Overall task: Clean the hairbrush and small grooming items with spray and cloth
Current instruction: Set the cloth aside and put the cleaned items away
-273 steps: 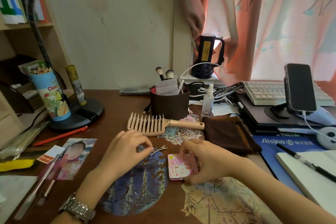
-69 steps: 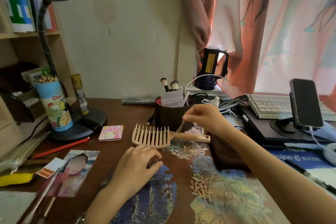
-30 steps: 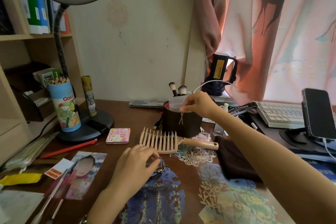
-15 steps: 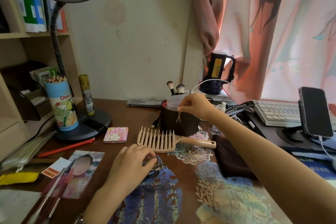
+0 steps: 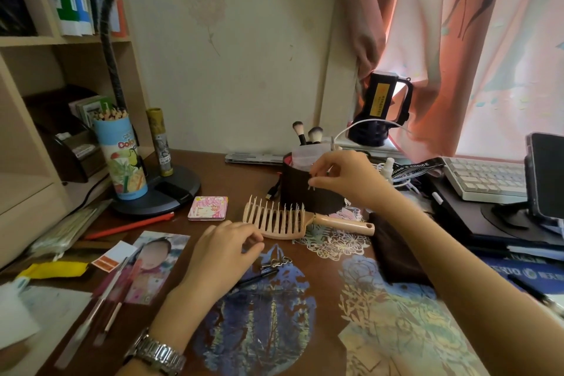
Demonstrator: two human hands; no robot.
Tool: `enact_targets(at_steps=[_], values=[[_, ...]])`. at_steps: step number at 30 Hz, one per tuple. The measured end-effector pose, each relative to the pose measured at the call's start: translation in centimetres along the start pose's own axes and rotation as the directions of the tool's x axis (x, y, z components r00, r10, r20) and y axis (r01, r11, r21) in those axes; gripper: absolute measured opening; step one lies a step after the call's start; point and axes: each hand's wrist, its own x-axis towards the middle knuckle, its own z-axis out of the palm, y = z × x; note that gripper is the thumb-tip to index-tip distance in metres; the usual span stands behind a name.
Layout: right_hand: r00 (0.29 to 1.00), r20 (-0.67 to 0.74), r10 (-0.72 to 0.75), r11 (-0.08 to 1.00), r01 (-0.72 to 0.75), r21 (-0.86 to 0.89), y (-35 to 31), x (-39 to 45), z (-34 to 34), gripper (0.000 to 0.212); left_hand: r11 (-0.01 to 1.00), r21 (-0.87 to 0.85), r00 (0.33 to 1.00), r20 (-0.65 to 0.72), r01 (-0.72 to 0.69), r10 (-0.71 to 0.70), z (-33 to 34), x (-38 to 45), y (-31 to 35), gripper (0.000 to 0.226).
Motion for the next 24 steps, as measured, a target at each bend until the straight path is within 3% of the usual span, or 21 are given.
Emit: enact_targets(at_steps=[7,12,16,24], values=[[0.982,0.189,-0.014,0.998,0.002,0.067,-0.5,-3.7,4.9,0.004,0.999,0.011,0.999,0.004,0.053,-0.053,-0.2,-0.1,-0.6,0.009],[0.927,0.356,-0.117,0.993,0.107,0.048,0.3,-5.0,7.8,0.015,0.998,0.011,0.998,0.025,0.055,-0.055,-0.1,-0.1,-0.5,0.008],[0.907,0.390,-0.158,0.987,0.159,0.029,0.6,-5.0,9.0,0.022,0.999,0.016,0.998,0.042,0.051,-0.051,-0.1,0.0,-0.6,0.009],[0.903,0.403,-0.146,0.989,0.144,0.035,0.3,-4.6,9.2,0.011,0.998,0.031,0.997,0.059,0.056,-0.057,0.0,0.0,-0.7,0.009]])
